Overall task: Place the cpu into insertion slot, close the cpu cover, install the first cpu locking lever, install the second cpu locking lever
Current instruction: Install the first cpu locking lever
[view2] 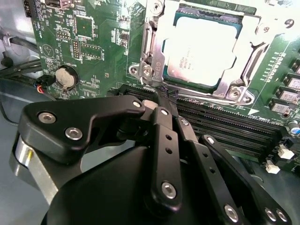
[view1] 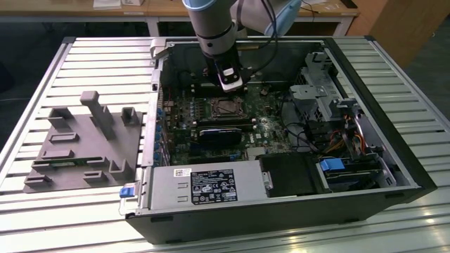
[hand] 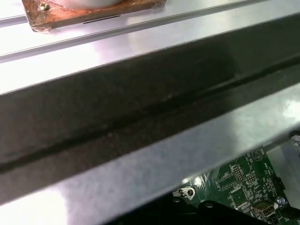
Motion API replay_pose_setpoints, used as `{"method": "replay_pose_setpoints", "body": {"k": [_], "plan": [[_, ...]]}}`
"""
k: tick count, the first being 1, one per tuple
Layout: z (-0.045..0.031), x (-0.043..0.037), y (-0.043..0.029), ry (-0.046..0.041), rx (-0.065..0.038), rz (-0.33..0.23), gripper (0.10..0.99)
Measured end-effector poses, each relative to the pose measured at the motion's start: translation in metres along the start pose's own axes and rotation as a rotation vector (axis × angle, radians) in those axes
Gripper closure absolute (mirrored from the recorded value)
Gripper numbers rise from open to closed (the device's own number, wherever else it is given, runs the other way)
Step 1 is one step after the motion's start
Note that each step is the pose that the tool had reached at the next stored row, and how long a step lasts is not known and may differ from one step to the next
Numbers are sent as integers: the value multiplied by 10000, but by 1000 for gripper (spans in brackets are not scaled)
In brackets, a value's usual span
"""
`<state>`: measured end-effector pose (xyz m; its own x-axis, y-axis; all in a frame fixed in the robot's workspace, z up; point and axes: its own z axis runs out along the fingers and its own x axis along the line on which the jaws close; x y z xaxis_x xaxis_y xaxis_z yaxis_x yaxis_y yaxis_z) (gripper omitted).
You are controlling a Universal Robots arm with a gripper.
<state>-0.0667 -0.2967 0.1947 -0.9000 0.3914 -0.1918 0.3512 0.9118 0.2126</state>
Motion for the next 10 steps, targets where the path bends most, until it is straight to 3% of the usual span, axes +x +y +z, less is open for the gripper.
{"method": "replay_pose_setpoints", "body": {"k": [10], "plan": [[23, 4, -5, -20, 49, -14, 984]]}}
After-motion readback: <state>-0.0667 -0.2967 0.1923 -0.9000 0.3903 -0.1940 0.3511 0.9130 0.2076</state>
